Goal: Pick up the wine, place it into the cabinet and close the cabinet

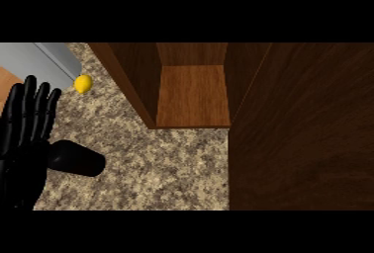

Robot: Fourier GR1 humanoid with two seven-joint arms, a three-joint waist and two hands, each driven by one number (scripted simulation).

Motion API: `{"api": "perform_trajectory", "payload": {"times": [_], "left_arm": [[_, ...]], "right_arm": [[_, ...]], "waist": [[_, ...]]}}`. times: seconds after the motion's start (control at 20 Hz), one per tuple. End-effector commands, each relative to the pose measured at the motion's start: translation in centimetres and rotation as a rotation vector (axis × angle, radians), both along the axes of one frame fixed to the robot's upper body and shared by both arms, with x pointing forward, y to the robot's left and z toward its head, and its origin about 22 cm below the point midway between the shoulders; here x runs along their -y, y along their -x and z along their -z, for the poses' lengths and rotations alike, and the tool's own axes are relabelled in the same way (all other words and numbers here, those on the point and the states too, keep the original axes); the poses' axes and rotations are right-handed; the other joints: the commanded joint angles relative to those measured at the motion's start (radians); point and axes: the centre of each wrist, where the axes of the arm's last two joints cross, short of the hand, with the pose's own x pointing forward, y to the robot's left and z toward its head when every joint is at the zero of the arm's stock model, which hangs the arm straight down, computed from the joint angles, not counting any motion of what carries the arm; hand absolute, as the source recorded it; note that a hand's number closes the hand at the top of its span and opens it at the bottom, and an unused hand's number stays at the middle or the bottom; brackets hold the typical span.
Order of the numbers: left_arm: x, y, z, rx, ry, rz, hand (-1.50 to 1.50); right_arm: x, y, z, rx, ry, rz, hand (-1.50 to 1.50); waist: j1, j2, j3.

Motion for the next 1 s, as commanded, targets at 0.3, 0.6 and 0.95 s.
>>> {"api": "perform_trajectory", "payload": {"times": [0.3, 0.6, 0.95], "left_arm": [[1.6, 2.3, 3.7, -0.170, 0.226, 0.121, -1.50], [2.8, 5.2, 0.0, -0.198, 0.276, 0.157, -1.50], [3.6, 7.3, -1.7, -0.175, 0.272, 0.138, -1.50]], "right_arm": [[-1.7, 3.6, 1.4, -0.188, -0.007, -0.239, -1.50], [-1.6, 6.8, -2.7, -0.213, 0.004, -0.282, -1.50], [-1.8, 8.1, -5.4, -0.221, -0.024, -0.278, -1.50]], "waist": [[0.013, -0.008, -0.011], [0.009, -0.013, -0.008], [0.015, -0.011, -0.009]]}}
